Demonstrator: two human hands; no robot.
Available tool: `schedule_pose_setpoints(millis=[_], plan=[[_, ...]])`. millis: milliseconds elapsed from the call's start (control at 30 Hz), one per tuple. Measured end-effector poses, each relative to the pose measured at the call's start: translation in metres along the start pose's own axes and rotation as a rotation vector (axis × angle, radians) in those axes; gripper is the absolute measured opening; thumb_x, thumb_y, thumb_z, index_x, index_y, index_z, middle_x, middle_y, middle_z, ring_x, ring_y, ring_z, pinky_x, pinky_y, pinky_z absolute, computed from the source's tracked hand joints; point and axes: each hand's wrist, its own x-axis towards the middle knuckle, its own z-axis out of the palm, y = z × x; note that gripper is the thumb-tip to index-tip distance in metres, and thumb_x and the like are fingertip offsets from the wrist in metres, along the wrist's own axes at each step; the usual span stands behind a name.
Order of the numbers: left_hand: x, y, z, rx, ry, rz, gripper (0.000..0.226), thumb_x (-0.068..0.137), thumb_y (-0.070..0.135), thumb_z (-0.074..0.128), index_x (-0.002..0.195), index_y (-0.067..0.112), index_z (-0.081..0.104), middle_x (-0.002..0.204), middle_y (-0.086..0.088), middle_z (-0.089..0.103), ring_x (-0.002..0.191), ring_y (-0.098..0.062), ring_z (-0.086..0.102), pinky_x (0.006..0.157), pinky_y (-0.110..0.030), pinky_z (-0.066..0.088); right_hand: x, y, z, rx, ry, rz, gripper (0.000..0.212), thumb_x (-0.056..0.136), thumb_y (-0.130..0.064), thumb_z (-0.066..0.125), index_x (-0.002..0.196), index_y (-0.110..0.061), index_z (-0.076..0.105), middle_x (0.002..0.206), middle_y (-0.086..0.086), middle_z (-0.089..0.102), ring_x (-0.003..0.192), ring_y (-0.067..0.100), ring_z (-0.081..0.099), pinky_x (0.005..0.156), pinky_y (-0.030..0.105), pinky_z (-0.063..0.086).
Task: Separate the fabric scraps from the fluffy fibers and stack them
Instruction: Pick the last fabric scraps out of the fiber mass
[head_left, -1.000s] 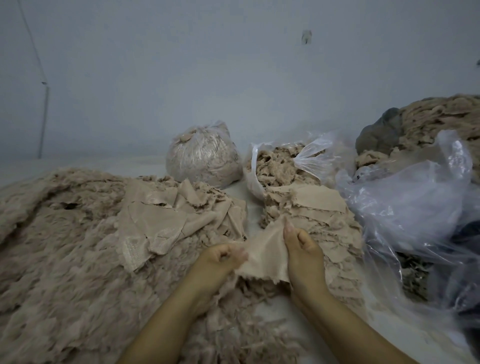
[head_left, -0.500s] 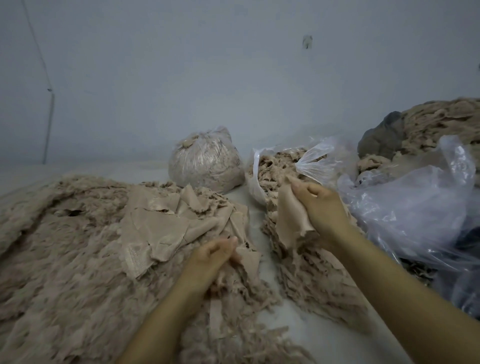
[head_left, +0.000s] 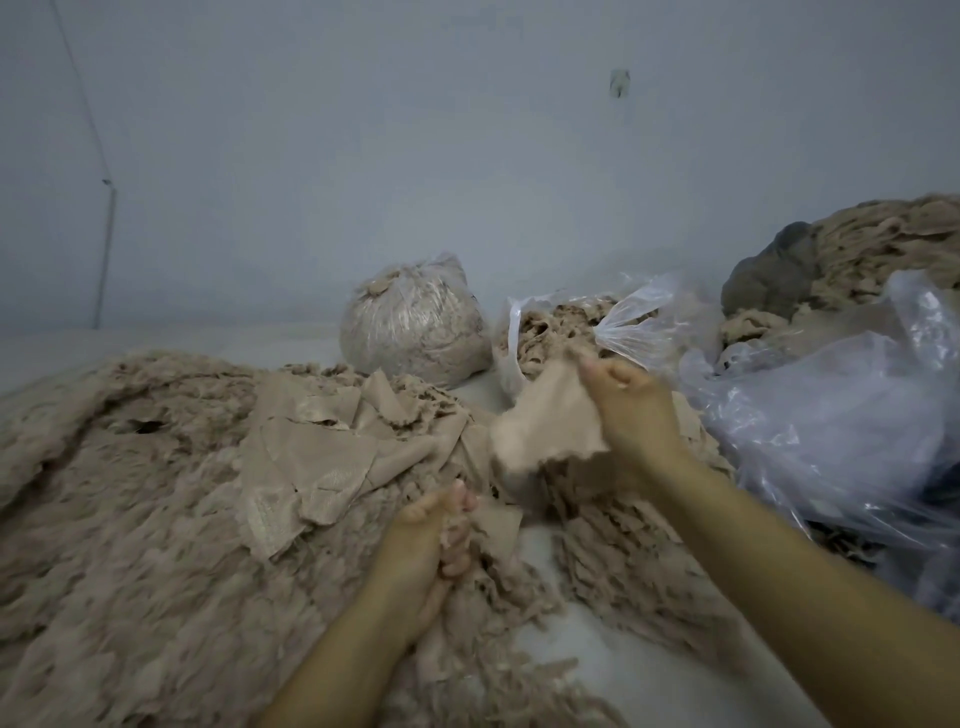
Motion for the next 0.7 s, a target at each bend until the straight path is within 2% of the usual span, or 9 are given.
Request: schedule_pose_setpoints(millis=[100,167,233,300,367,467,533,600,700], plan=[[0.001,0.006,-0.012,0.306,0.076,0.040,0.028,0.097,0.021,0.050,0.075,0.007,0.059,0.040,0.006,0.033,0.031,-0.004,0.022,0.030,-0.013,0.018,0.041,-0.002,-0.030,-0.251,0.105,-0.067,0.043,0.089,-0.048,0.061,0.061,-0.018,0.049,0.051,-0.009,0.047,0.050,0.014,0.042,0.049,0.021,0.035],[0.002,0.008,-0.019,0.652,0.100,0.094,0.036,0.094,0.031,0.055,0.065,0.010,0.062,0.038,0.007,0.036,0.031,-0.004,0.026,0.032,-0.015,0.022,0.057,0.007,-0.047,-0.694,0.078,-0.081,0.031,0.091,-0.046,0.058,0.094,-0.016,0.064,0.092,0.003,0.064,0.089,0.023,0.058,0.076,0.030,0.045],[0.007,0.010,-0.025,0.907,0.118,0.165,0.044,0.092,0.035,0.057,0.056,0.012,0.058,0.039,0.005,0.040,0.036,-0.007,0.033,0.040,-0.018,0.027,0.049,0.014,-0.047,-0.931,0.073,-0.151,0.035,0.090,-0.036,0.059,0.119,-0.016,0.059,0.121,0.012,0.055,0.118,0.028,0.047,0.095,0.036,0.038],[0.013,0.009,-0.031,1.044,0.154,0.209,0.047,0.092,0.037,0.057,0.051,0.017,0.046,0.043,0.005,0.035,0.042,-0.011,0.032,0.046,-0.025,0.024,0.019,0.025,-0.029,-0.782,-0.002,-0.334,0.014,0.088,-0.025,0.062,0.102,-0.023,0.064,0.103,-0.001,0.063,0.103,0.001,0.055,0.086,0.017,0.040],[0.017,0.006,-0.035,1.105,0.159,0.242,0.047,0.092,0.032,0.058,0.050,0.021,0.038,0.043,0.011,0.035,0.044,-0.009,0.033,0.049,-0.027,0.026,-0.022,0.043,-0.002,-0.703,-0.258,-0.363,0.005,0.087,-0.031,0.064,0.091,-0.032,0.061,0.082,-0.017,0.060,0.081,-0.010,0.055,0.068,0.008,0.036],[0.019,0.002,-0.037,1.165,0.162,0.295,0.025,0.088,0.024,0.063,0.064,0.025,0.057,0.057,0.010,0.055,0.058,-0.008,0.050,0.059,-0.026,0.038,-0.064,0.082,0.028,-0.865,-0.547,-0.273,0.042,0.085,-0.051,0.059,0.117,-0.026,0.055,0.109,-0.006,0.053,0.102,0.007,0.050,0.085,0.024,0.042],[0.016,0.002,-0.037,1.159,0.136,0.310,0.019,0.086,0.022,0.065,0.068,0.024,0.064,0.060,0.009,0.061,0.059,-0.007,0.055,0.061,-0.025,0.042,-0.069,0.093,0.033,-0.891,-0.426,-0.313,0.032,0.091,-0.040,0.056,0.114,-0.018,0.058,0.110,0.001,0.054,0.105,0.016,0.050,0.085,0.026,0.039],[0.014,0.002,-0.036,1.087,0.074,0.305,0.026,0.086,0.028,0.066,0.066,0.012,0.069,0.062,0.005,0.065,0.060,-0.013,0.057,0.064,-0.027,0.045,-0.071,0.091,0.032,-0.680,-0.273,-0.318,0.013,0.093,-0.023,0.058,0.095,-0.012,0.065,0.096,0.004,0.062,0.093,0.018,0.057,0.075,0.021,0.038],[0.009,0.009,-0.027,0.720,0.040,0.103,0.050,0.080,0.052,0.062,0.066,0.005,0.071,0.065,-0.009,0.066,0.056,-0.022,0.057,0.056,-0.027,0.046,-0.082,0.084,0.030,-0.503,-0.258,-0.491,0.009,0.089,-0.011,0.063,0.083,-0.011,0.069,0.083,0.001,0.065,0.080,0.008,0.054,0.071,0.005,0.034]])
